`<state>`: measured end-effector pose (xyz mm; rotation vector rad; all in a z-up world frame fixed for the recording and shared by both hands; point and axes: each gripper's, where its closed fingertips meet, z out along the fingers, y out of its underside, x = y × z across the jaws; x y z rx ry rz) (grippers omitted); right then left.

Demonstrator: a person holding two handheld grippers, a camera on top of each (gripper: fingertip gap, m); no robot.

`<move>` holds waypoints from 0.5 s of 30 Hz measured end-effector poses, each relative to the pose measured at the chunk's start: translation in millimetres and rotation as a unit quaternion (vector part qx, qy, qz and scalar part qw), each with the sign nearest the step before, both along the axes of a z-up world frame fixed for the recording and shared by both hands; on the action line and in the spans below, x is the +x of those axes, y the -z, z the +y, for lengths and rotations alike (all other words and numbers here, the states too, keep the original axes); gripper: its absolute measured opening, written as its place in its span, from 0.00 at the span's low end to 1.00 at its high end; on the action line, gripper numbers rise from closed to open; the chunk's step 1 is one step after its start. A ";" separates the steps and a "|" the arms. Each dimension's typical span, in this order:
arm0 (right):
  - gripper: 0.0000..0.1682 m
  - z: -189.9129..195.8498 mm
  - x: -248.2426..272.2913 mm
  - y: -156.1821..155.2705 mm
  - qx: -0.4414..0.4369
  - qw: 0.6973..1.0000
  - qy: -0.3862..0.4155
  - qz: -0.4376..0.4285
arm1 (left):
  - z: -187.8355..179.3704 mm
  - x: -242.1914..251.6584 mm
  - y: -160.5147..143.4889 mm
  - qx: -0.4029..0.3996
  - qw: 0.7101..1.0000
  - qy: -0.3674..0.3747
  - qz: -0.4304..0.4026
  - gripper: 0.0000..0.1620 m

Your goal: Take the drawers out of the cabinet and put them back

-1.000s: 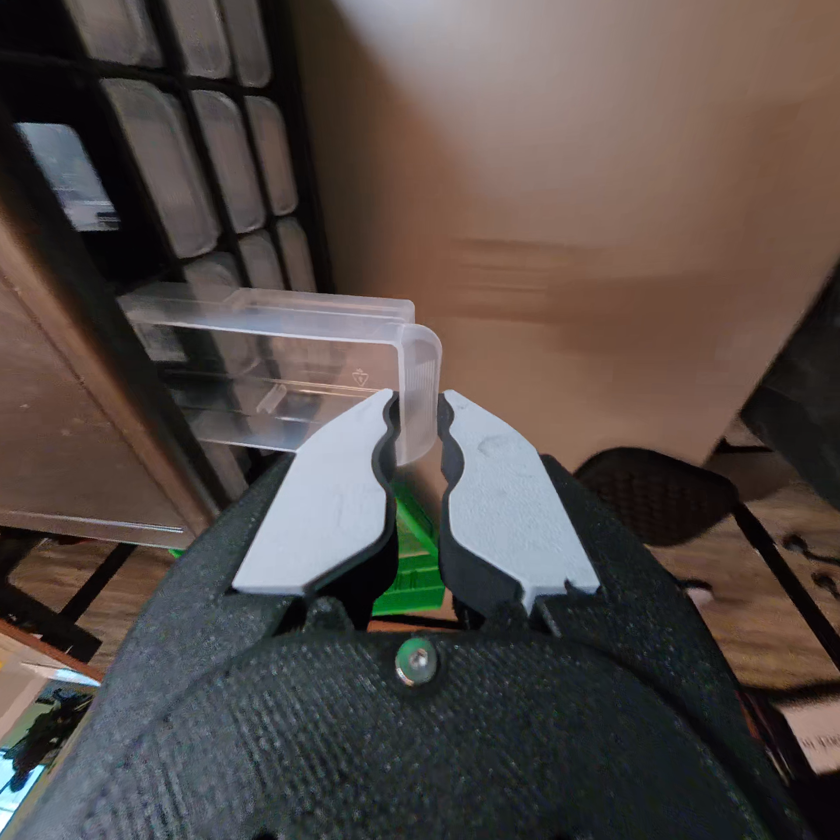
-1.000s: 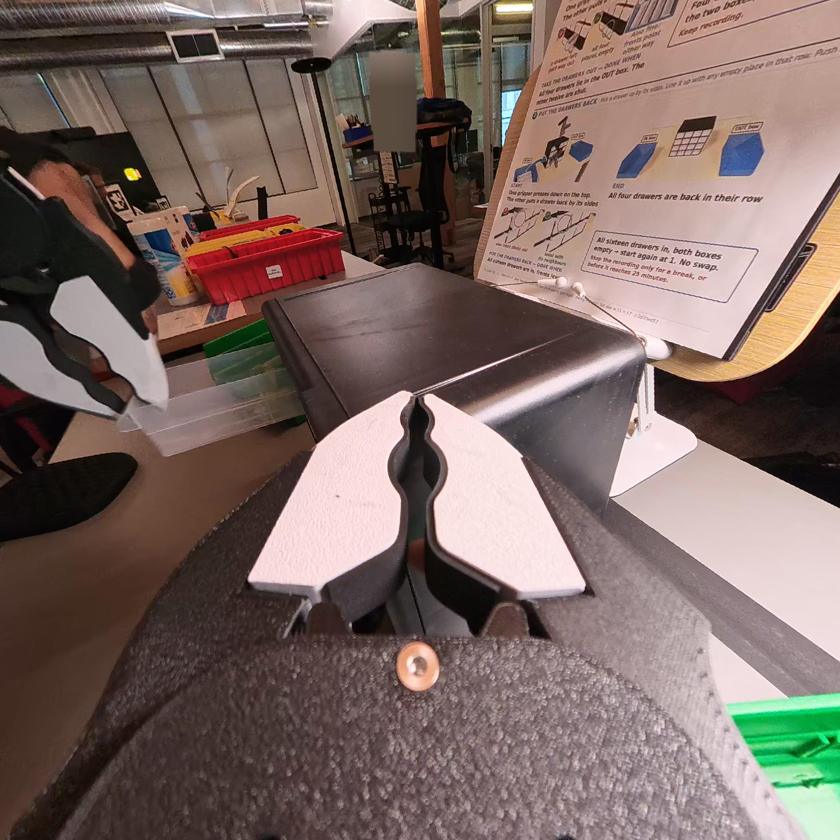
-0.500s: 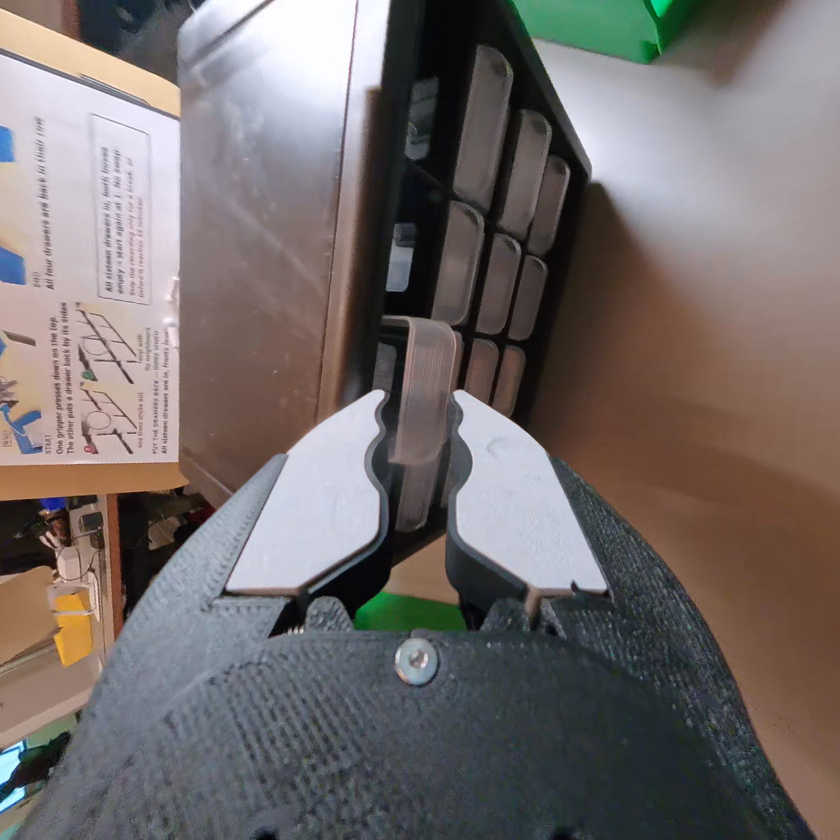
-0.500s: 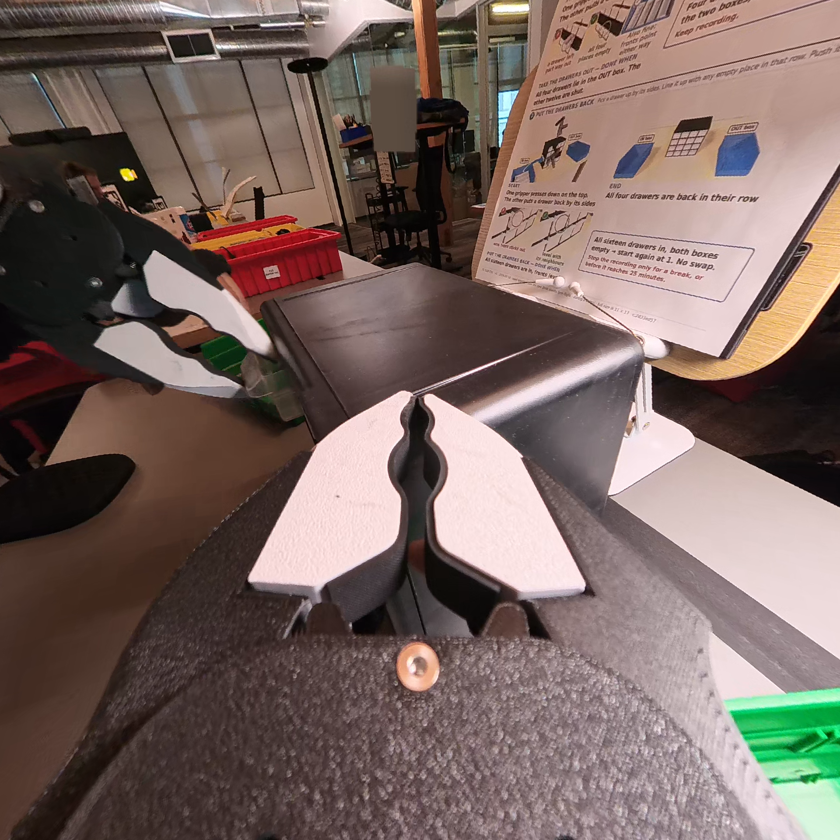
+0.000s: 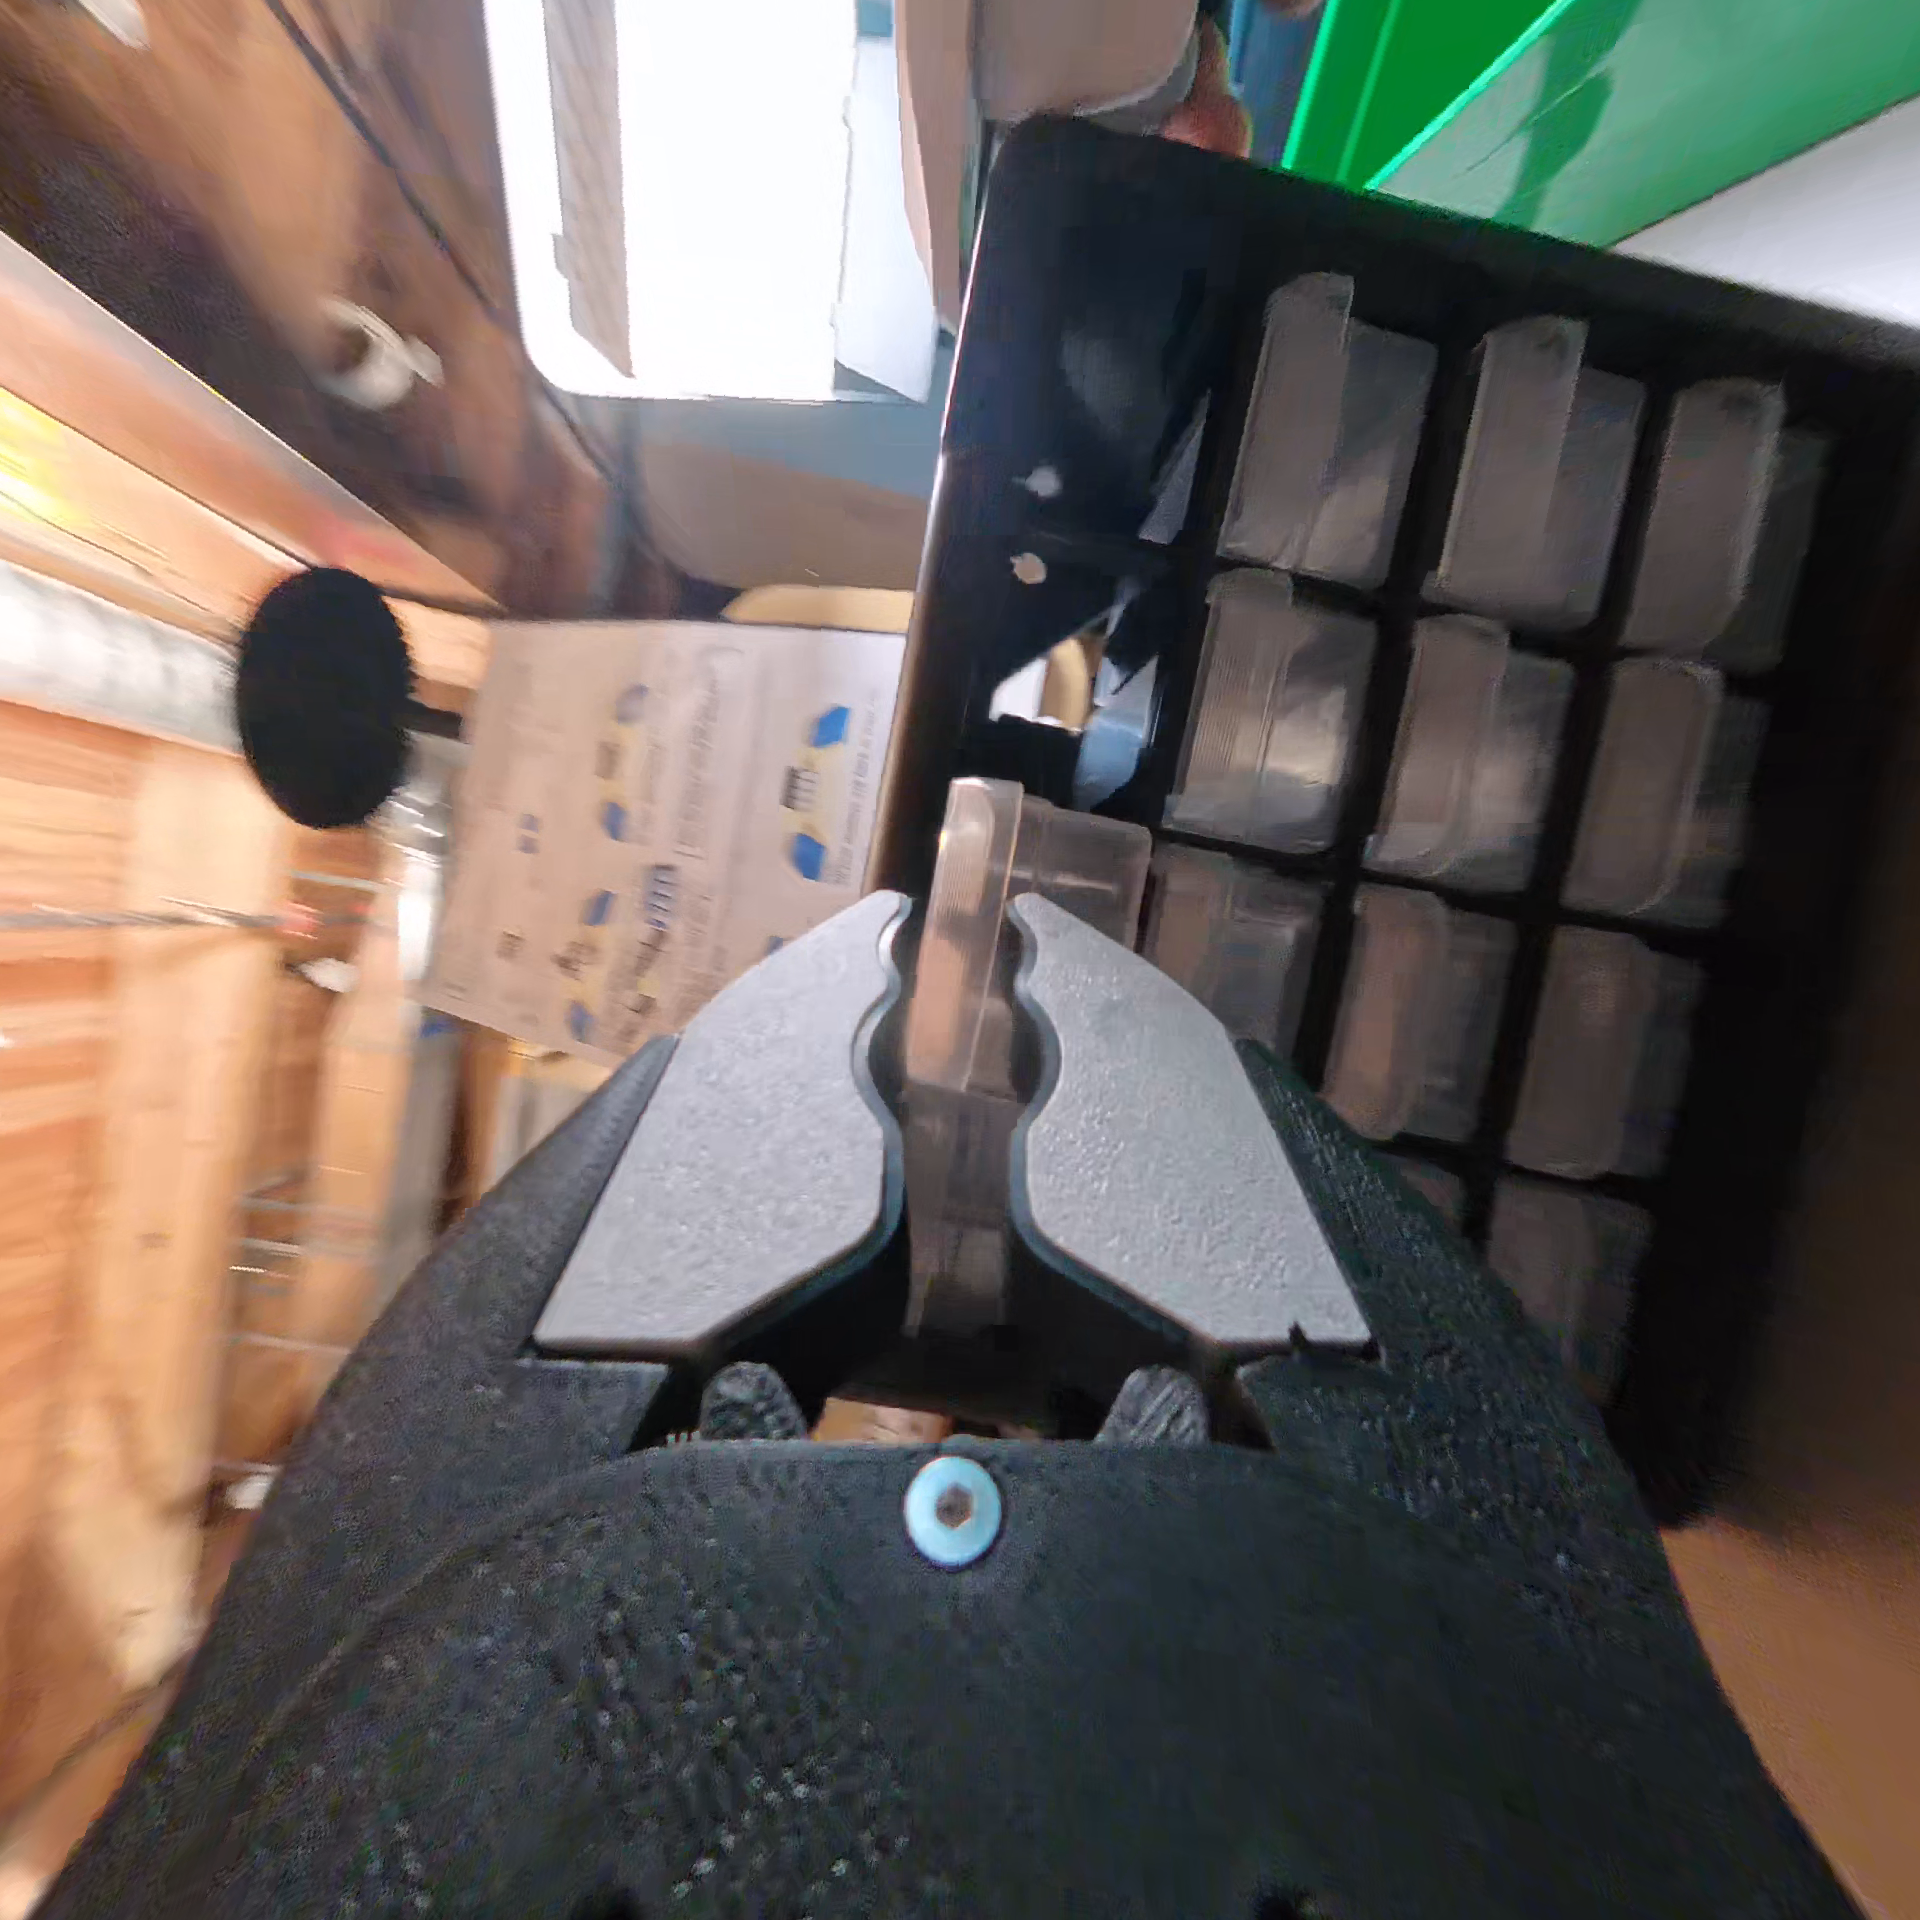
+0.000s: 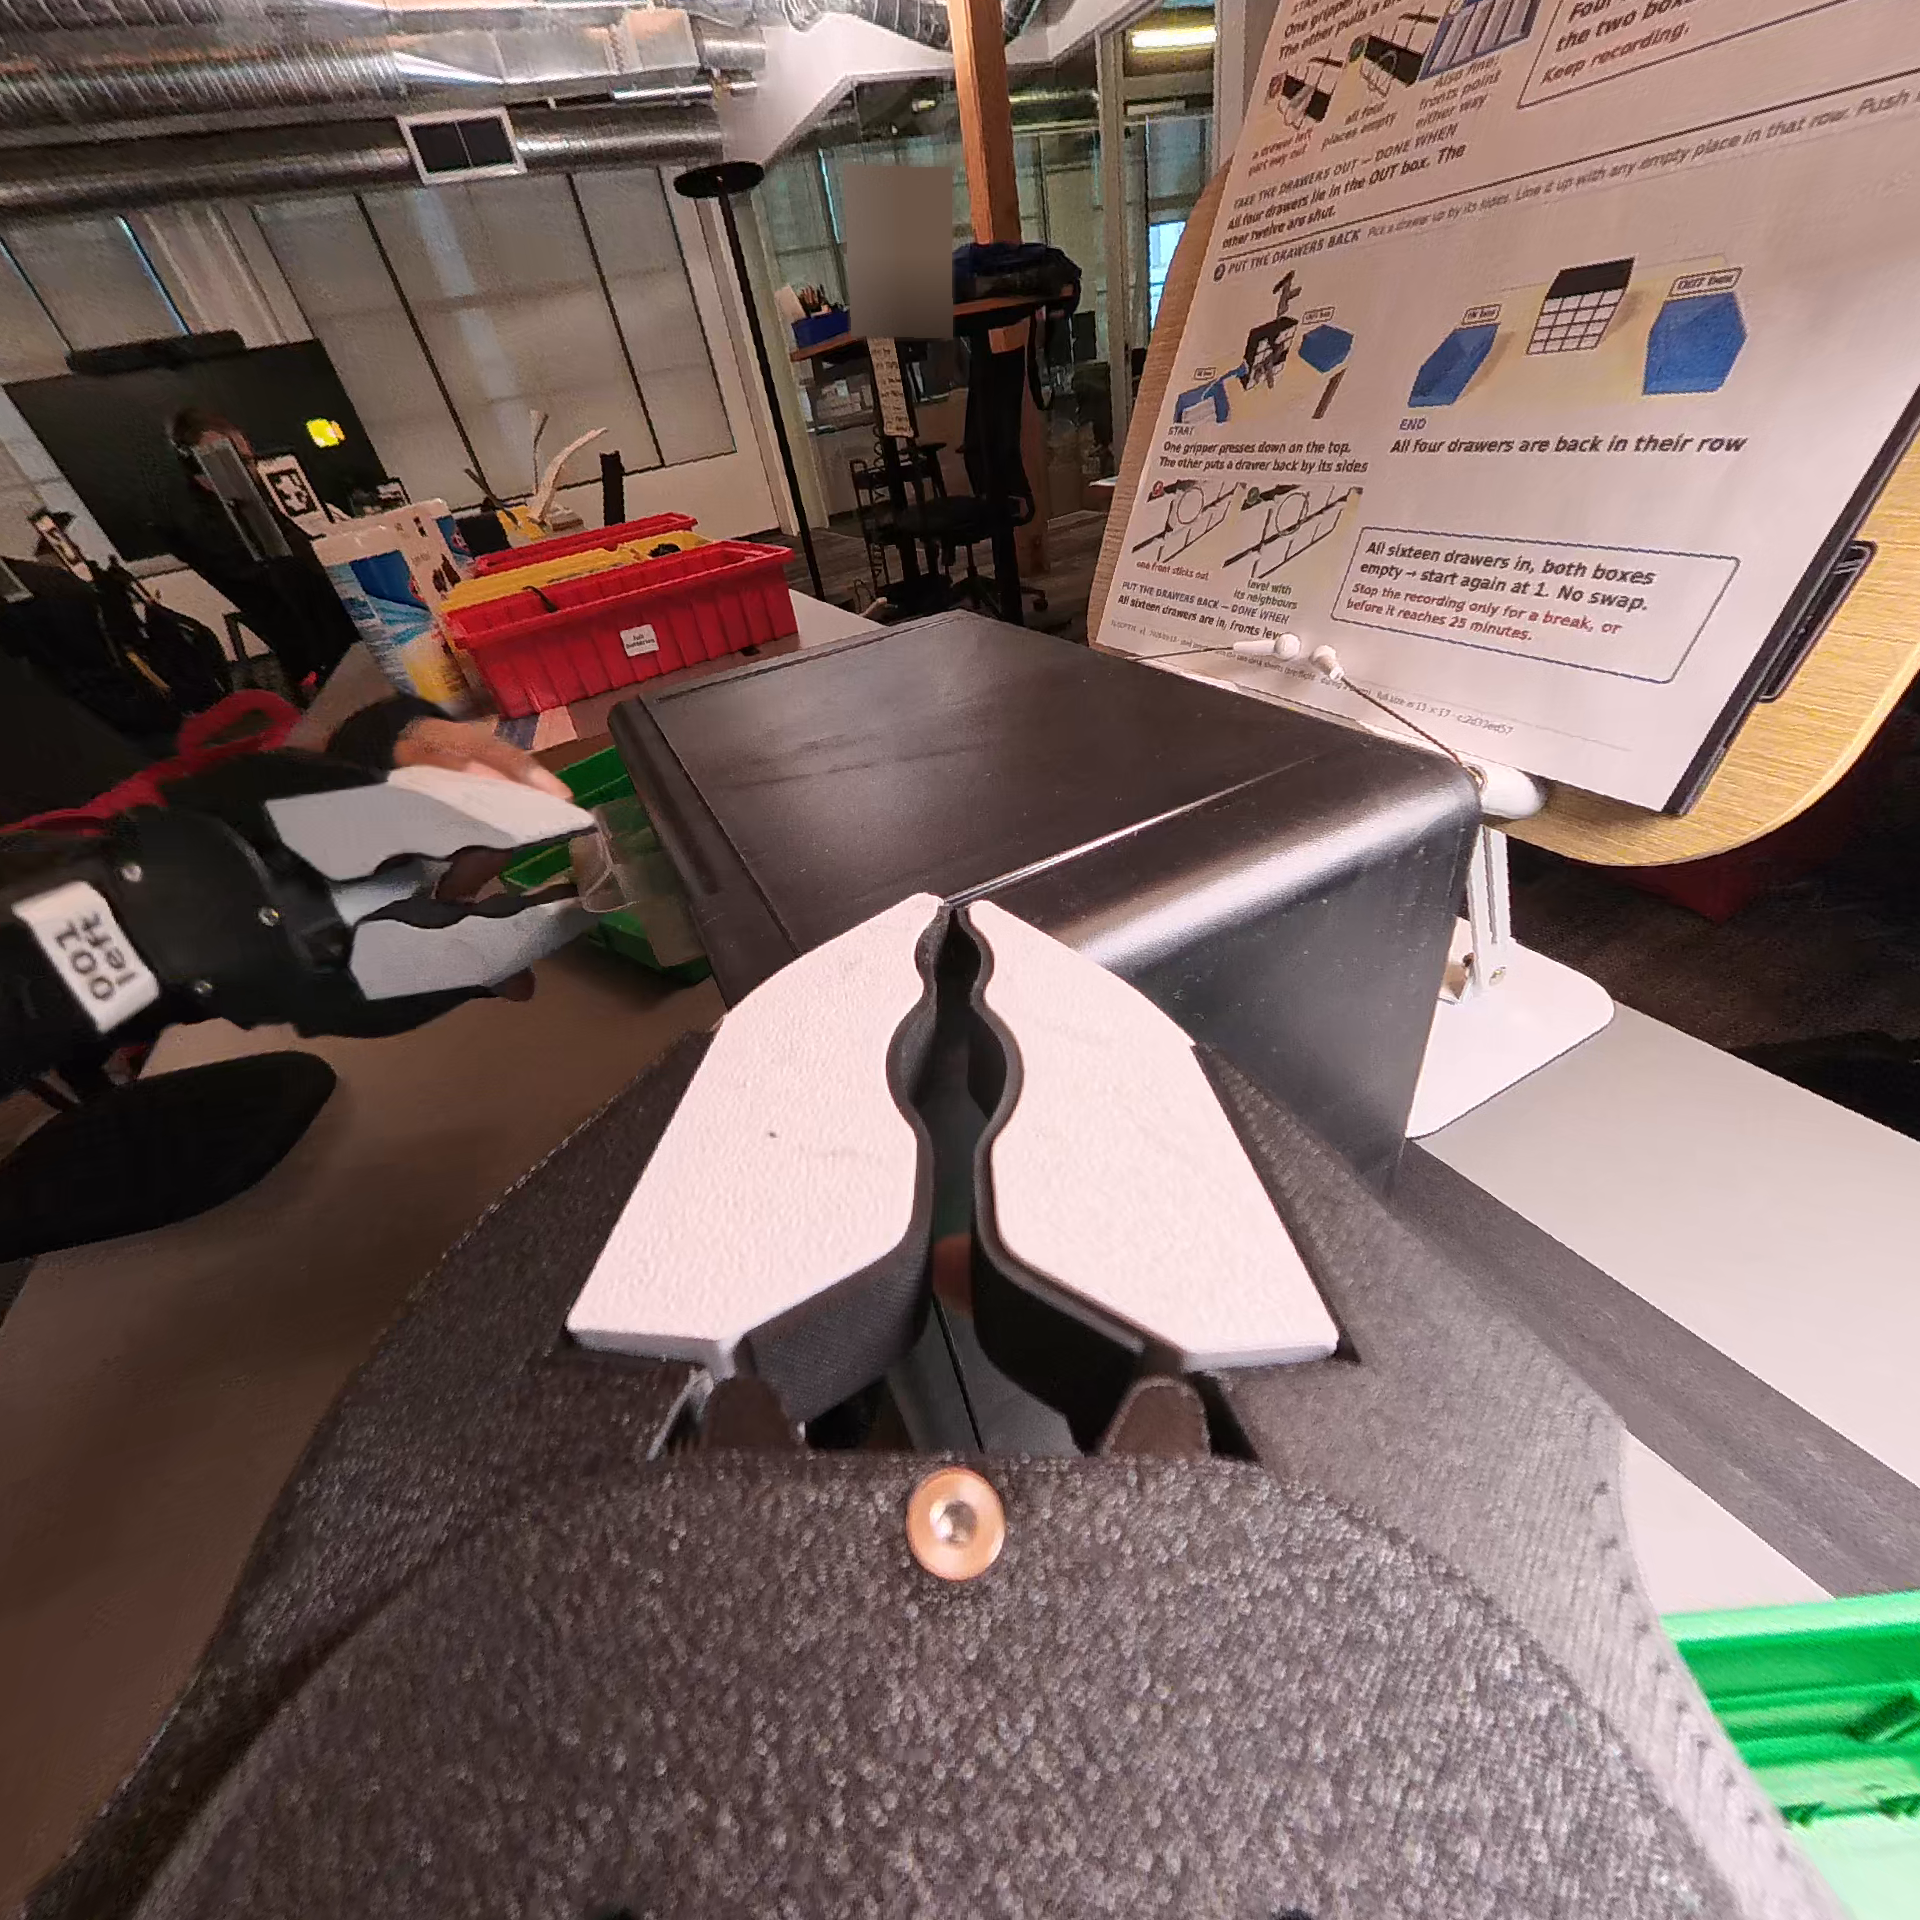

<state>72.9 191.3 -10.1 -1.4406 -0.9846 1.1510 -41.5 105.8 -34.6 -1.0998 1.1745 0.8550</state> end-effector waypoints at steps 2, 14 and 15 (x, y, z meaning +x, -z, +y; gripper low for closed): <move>0.00 0.0 0.1 0.0 0.001 1.000 0.001 -0.001 | -3.3 1.4 0.5 0.066 0.997 0.014 0.028 0.06; 0.00 0.7 0.4 -0.3 -0.004 1.000 0.000 0.006 | 23.2 -6.4 3.5 0.141 0.979 -0.037 0.145 0.06; 0.00 1.3 0.4 -0.3 -0.004 1.000 0.002 0.006 | 24.2 -5.5 3.7 0.136 0.978 -0.043 0.150 0.06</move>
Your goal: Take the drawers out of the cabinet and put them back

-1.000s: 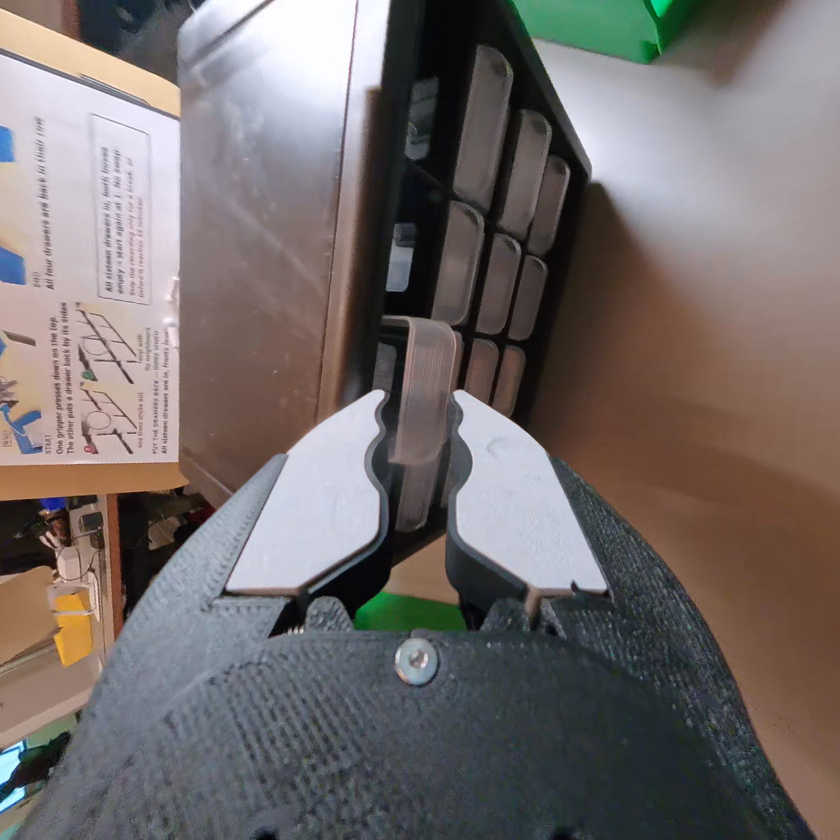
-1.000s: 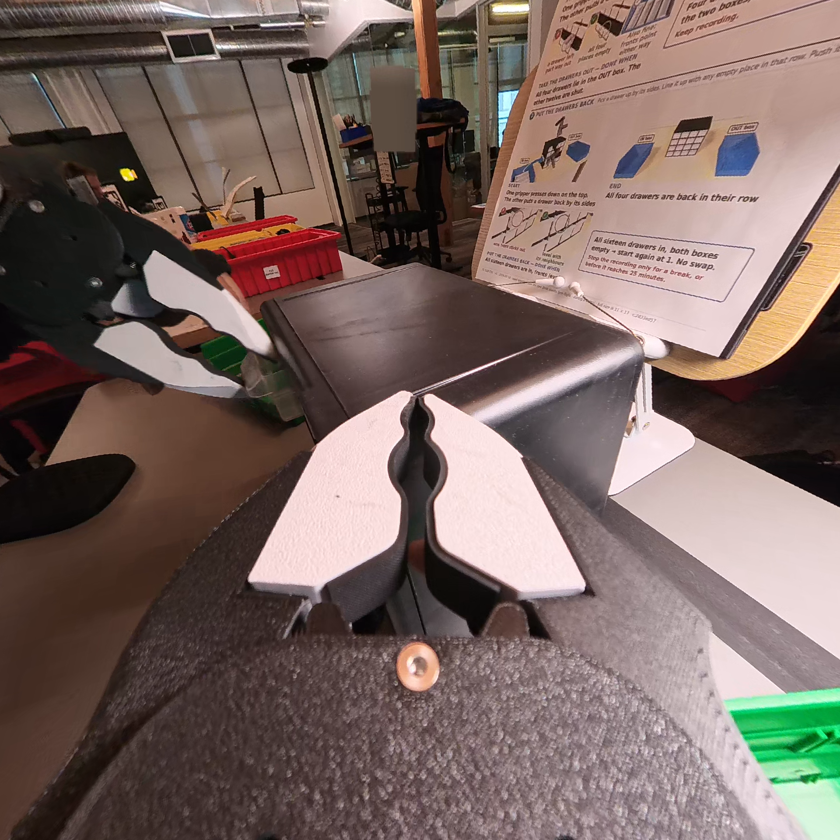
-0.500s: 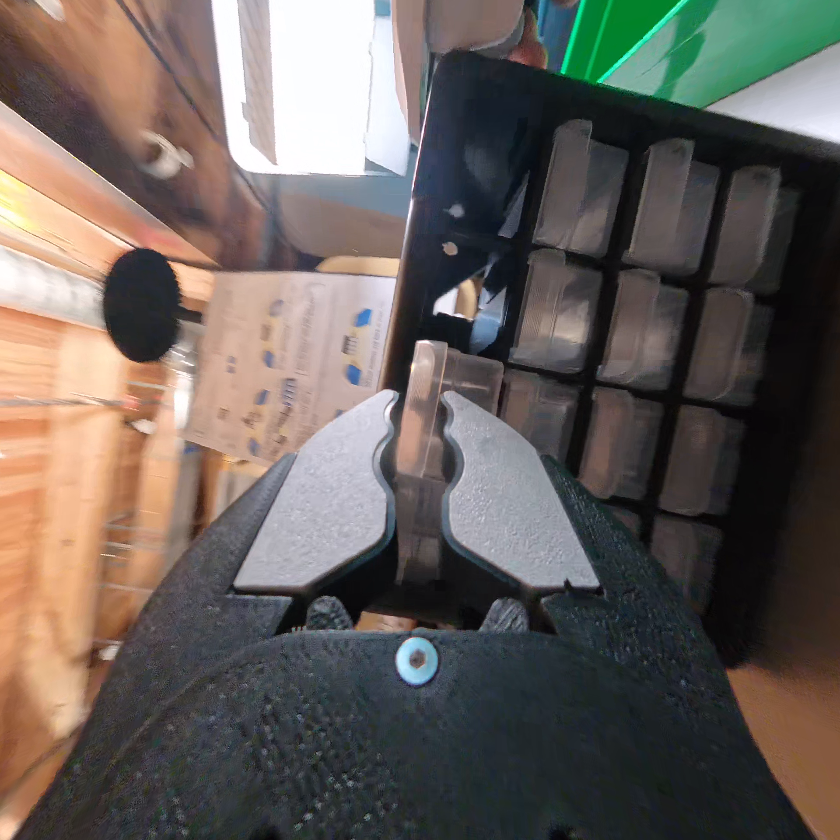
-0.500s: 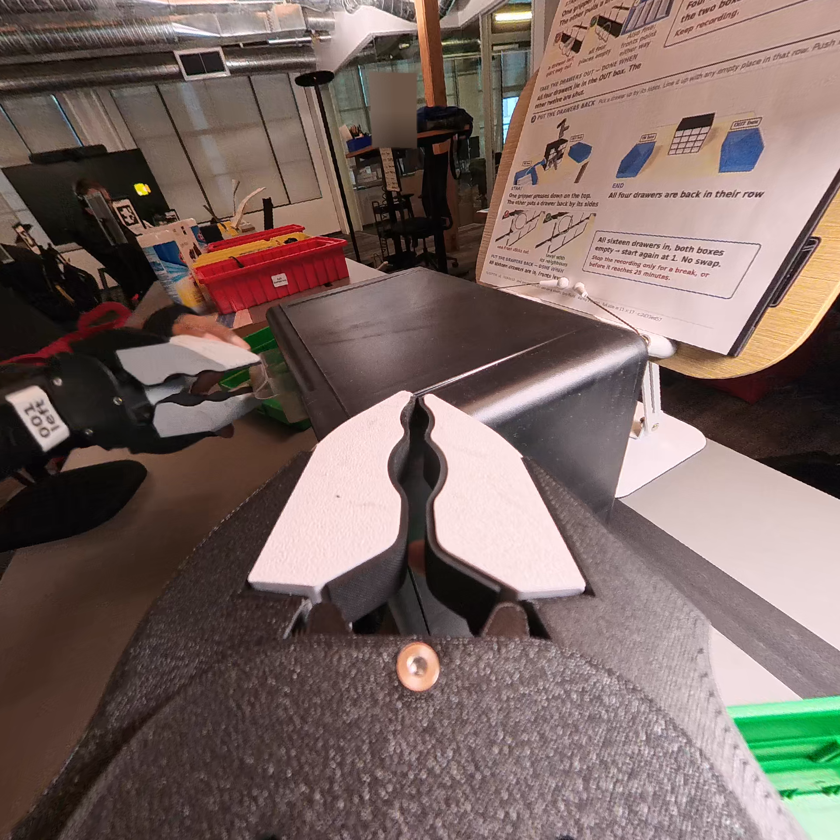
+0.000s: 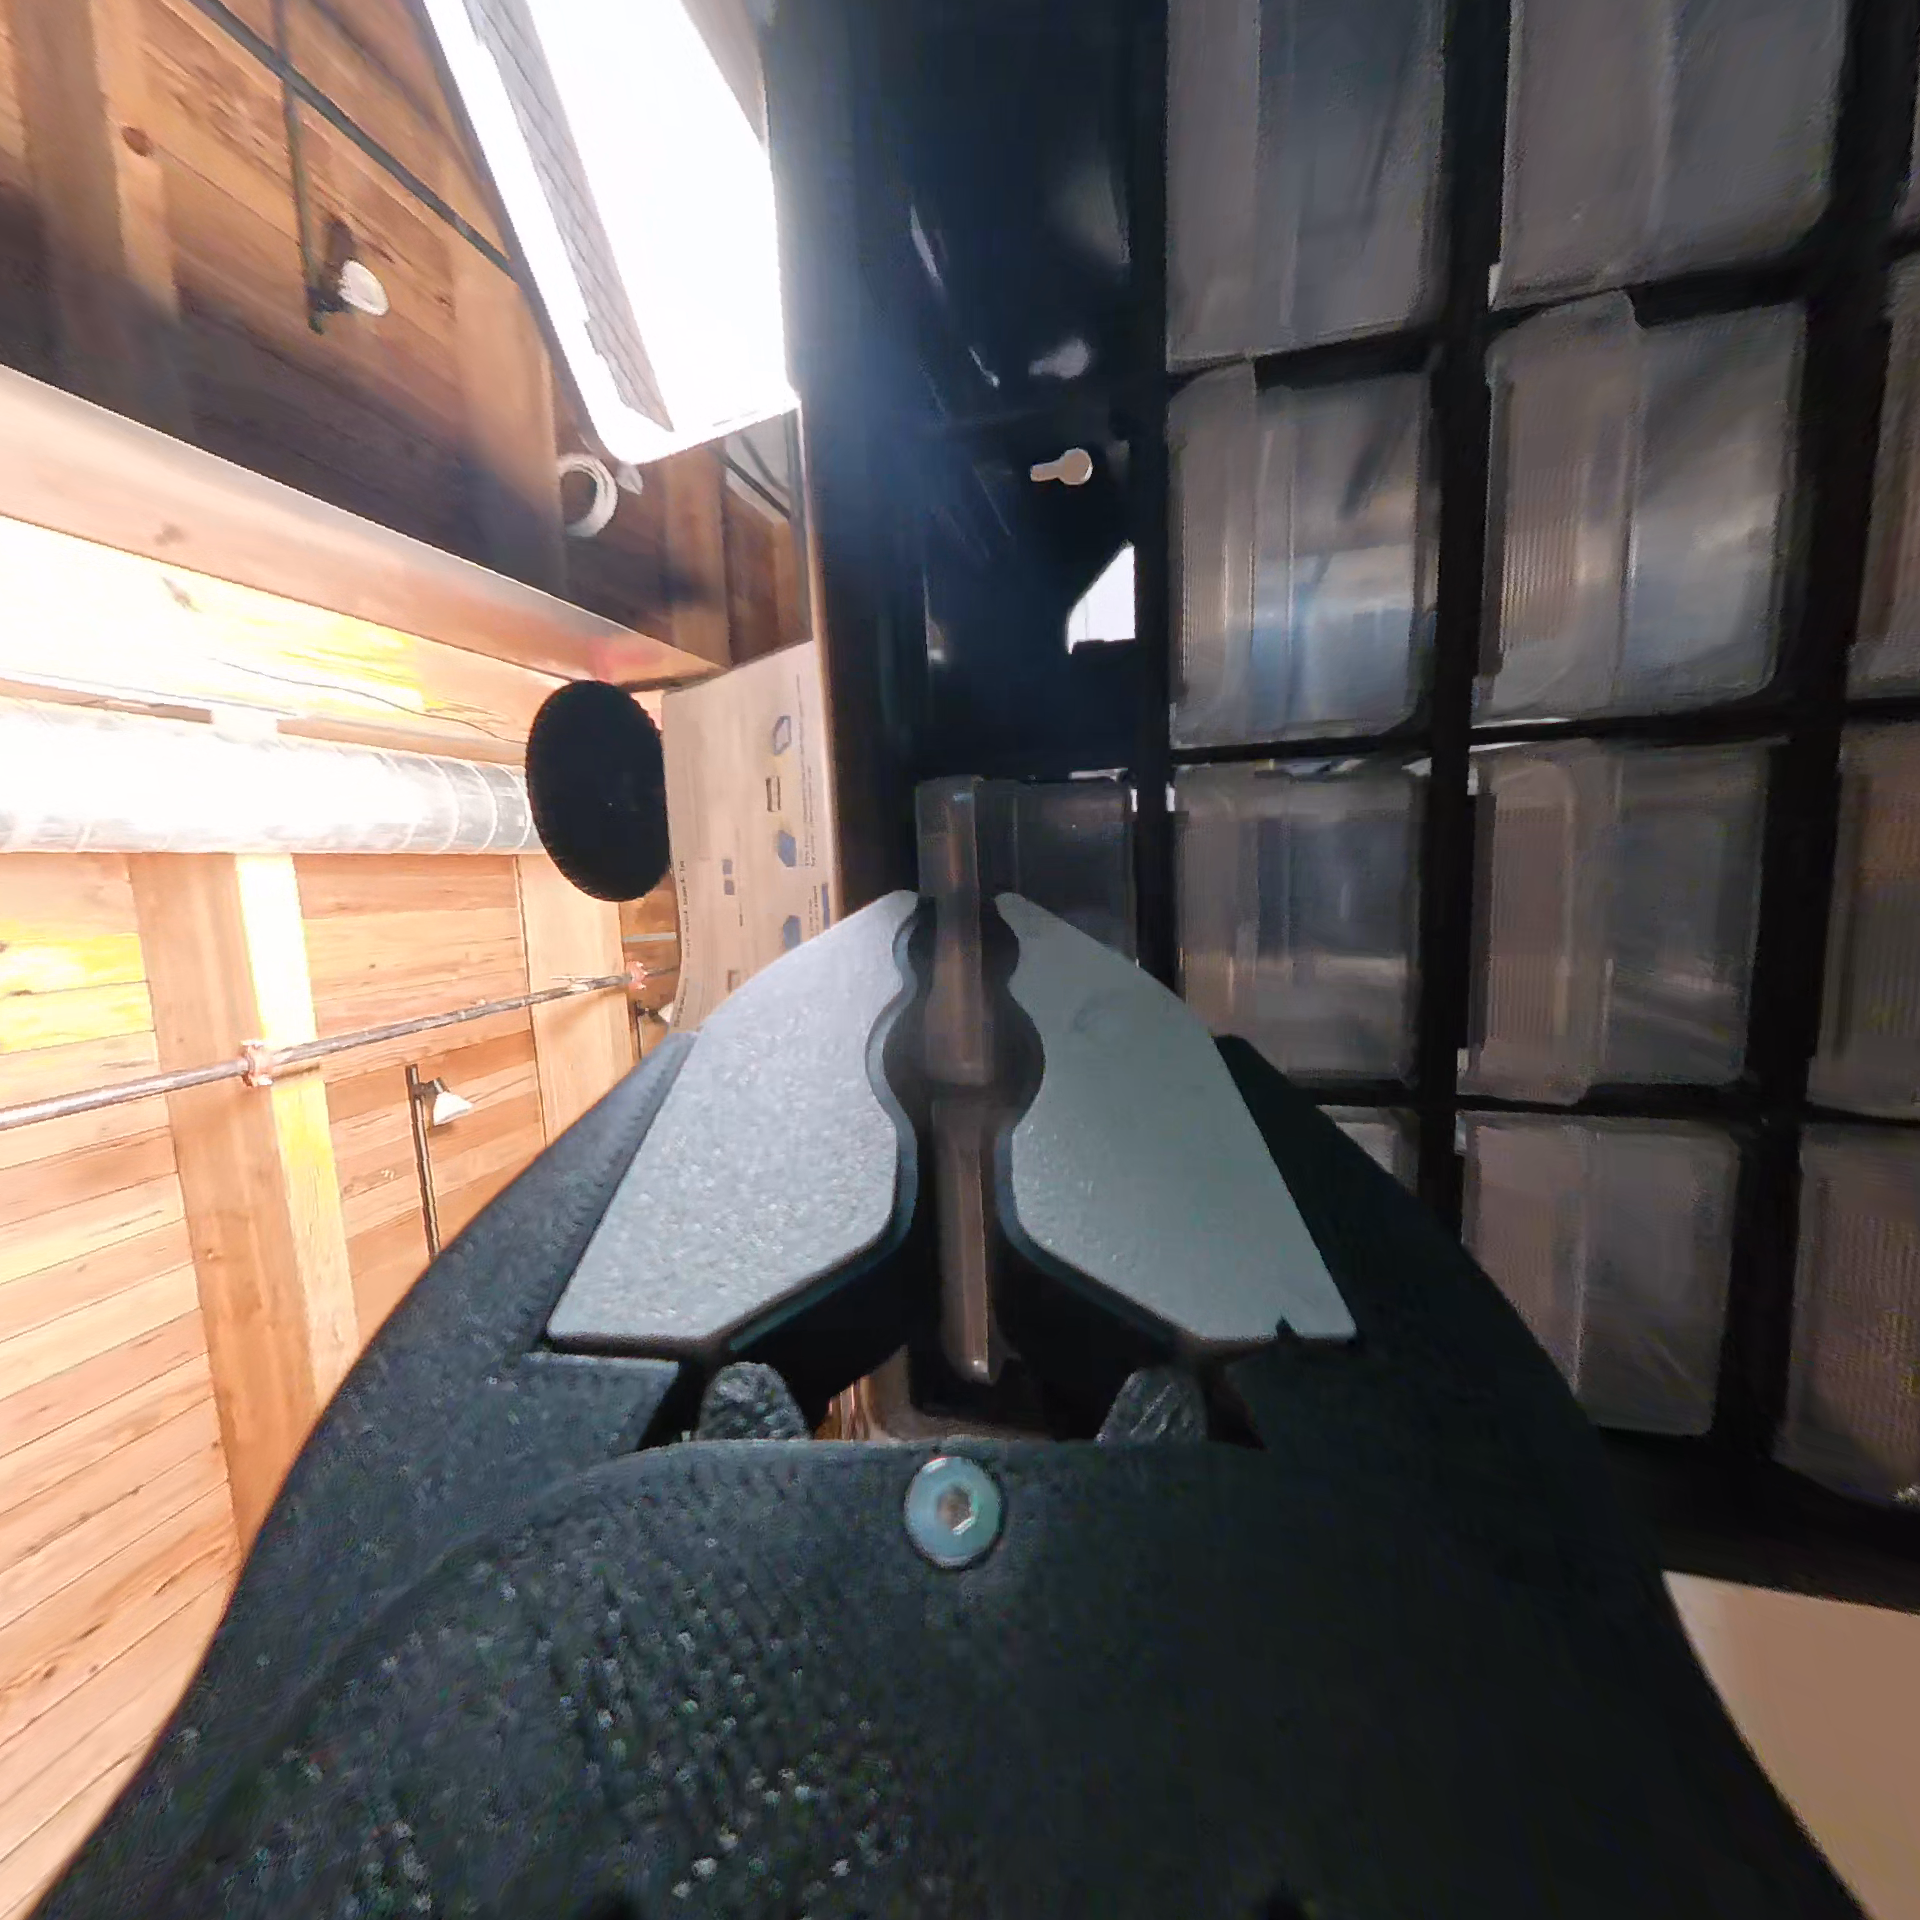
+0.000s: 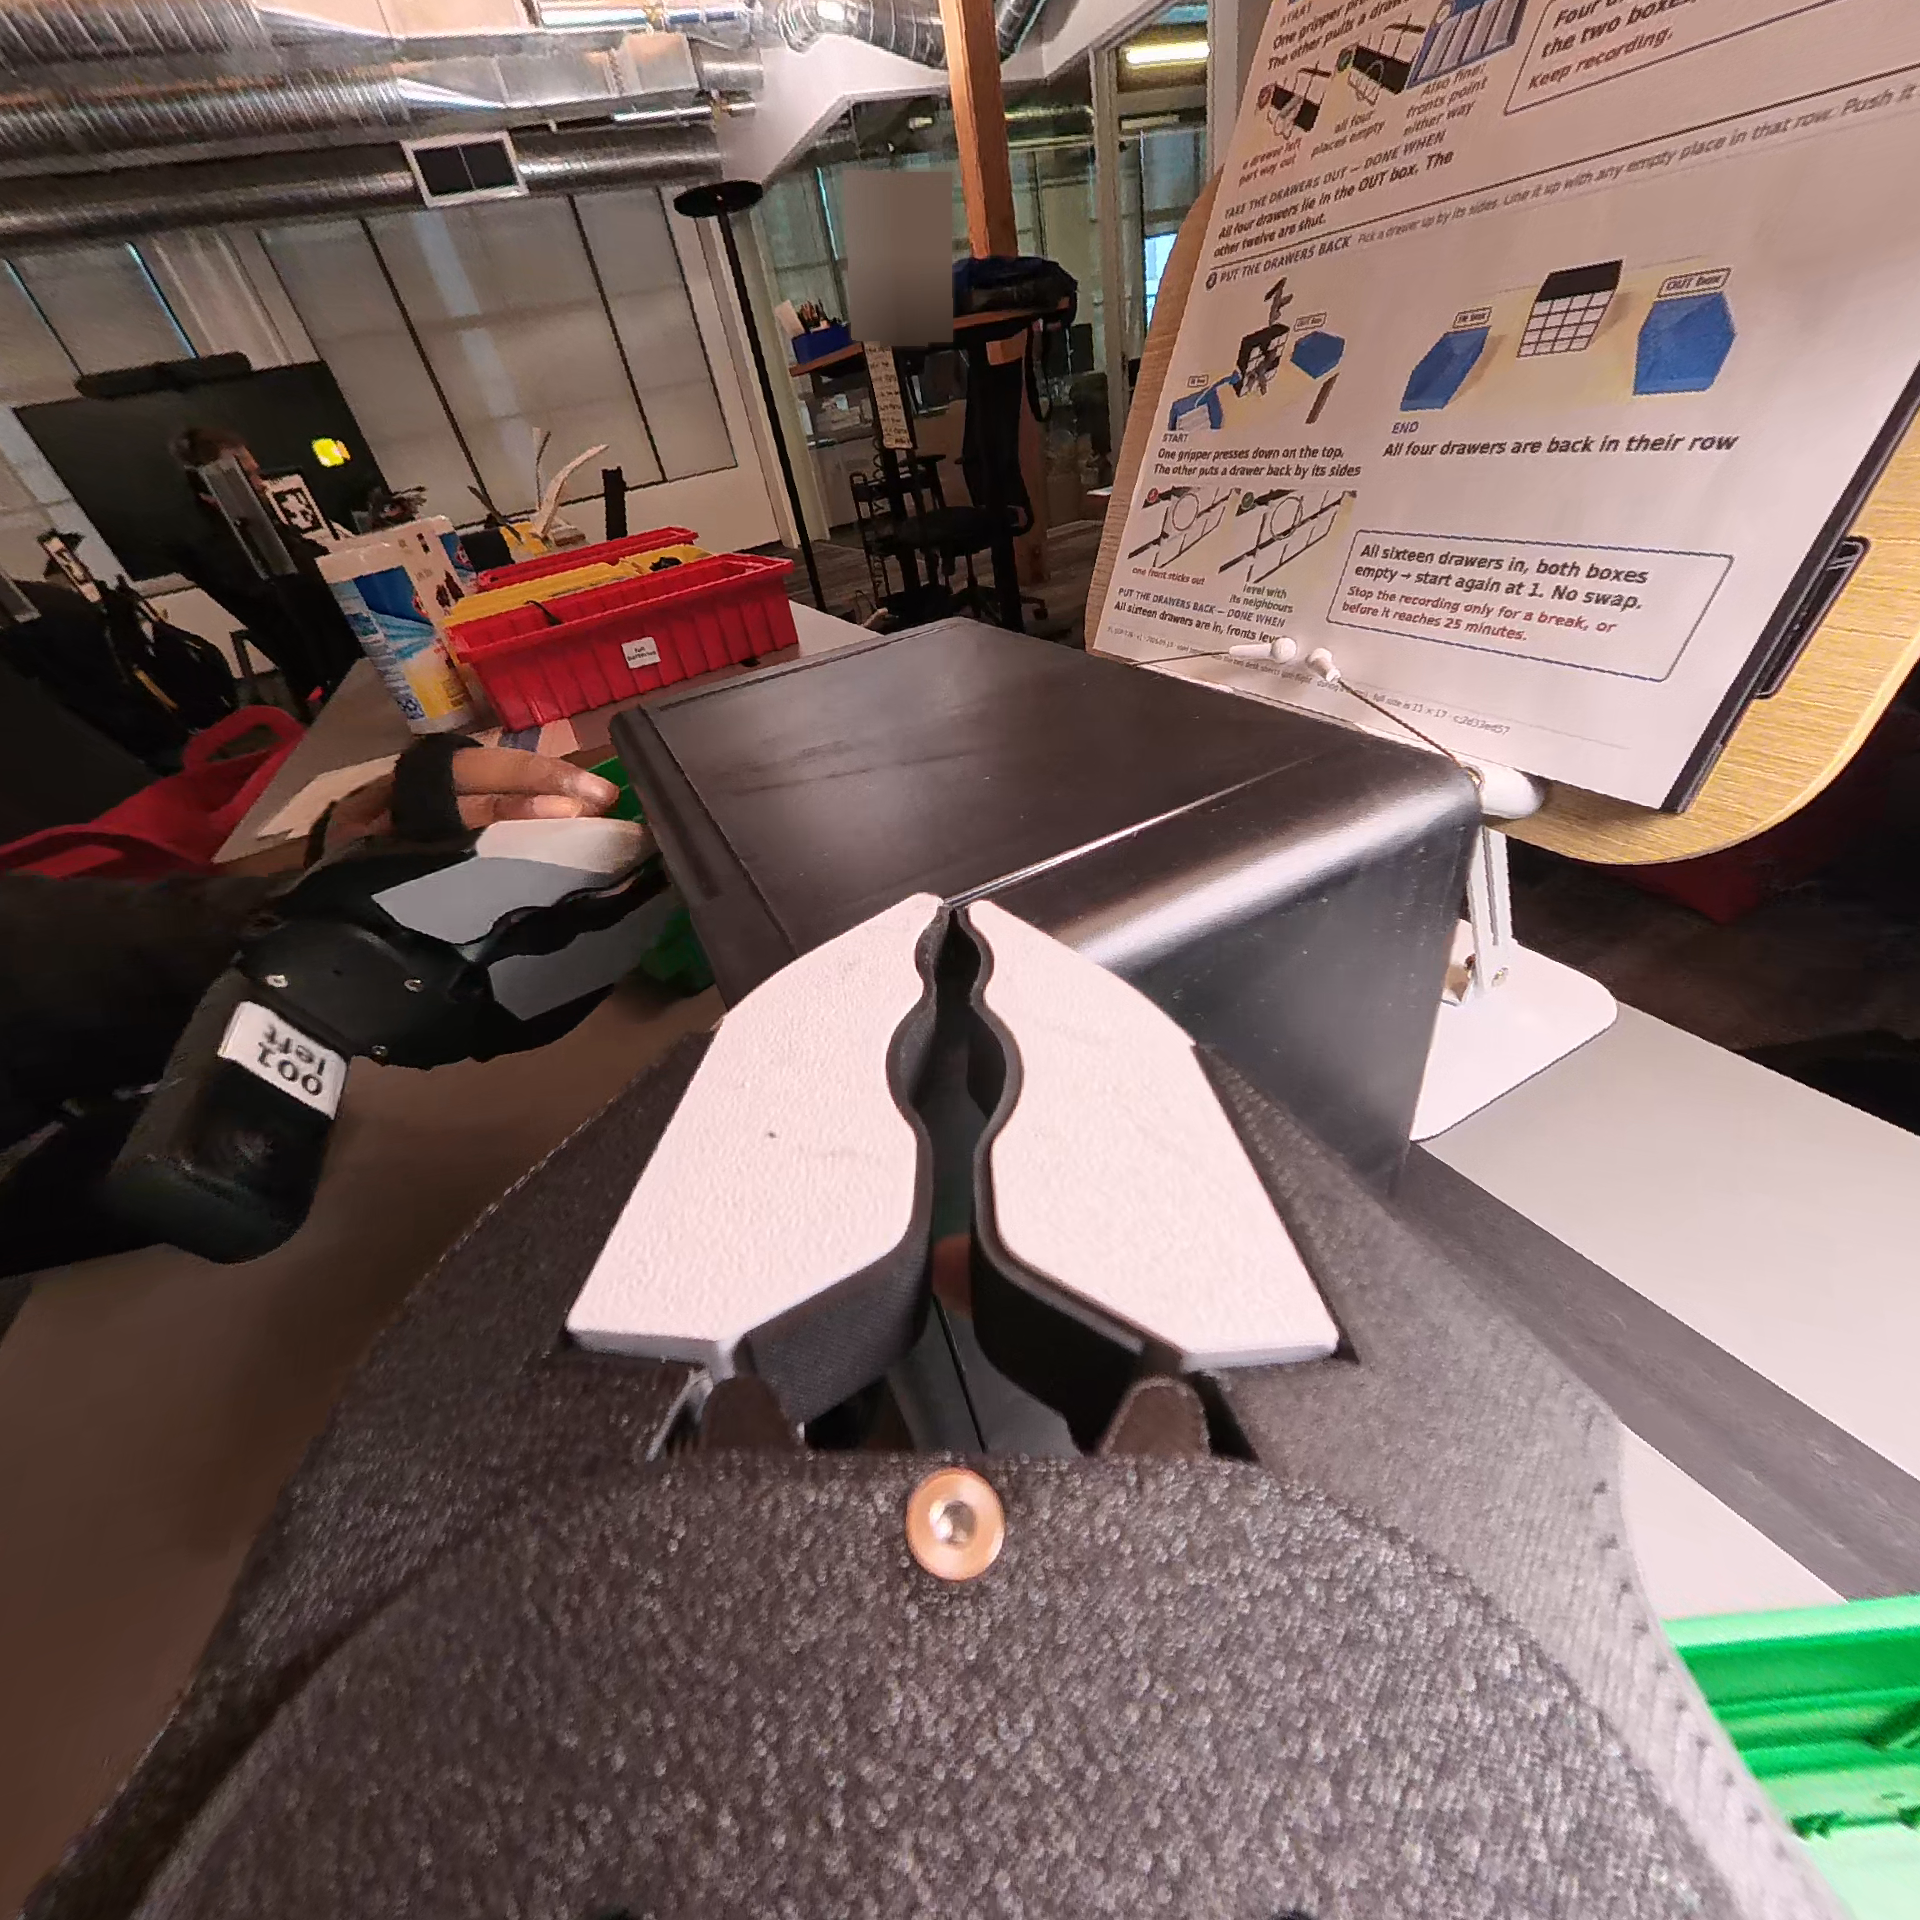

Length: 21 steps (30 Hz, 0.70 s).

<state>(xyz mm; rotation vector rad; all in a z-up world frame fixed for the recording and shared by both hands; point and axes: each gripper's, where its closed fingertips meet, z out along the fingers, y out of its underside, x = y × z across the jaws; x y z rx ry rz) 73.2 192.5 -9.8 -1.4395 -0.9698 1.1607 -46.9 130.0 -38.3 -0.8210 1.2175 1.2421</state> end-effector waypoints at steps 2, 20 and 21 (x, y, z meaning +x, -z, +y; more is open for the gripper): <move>0.00 0.3 0.1 0.0 0.000 1.000 0.001 0.000 | 0.7 -0.2 0.7 -0.010 1.000 -0.018 0.003 0.07; 0.00 -0.1 0.3 -0.2 -0.002 1.000 -0.001 0.003 | -67.7 -42.1 -8.2 -0.141 0.958 0.077 -0.236 0.13; 0.00 -0.1 0.3 -0.3 -0.003 1.000 -0.001 0.004 | -70.0 -58.8 -9.0 -0.146 0.955 0.072 -0.249 0.13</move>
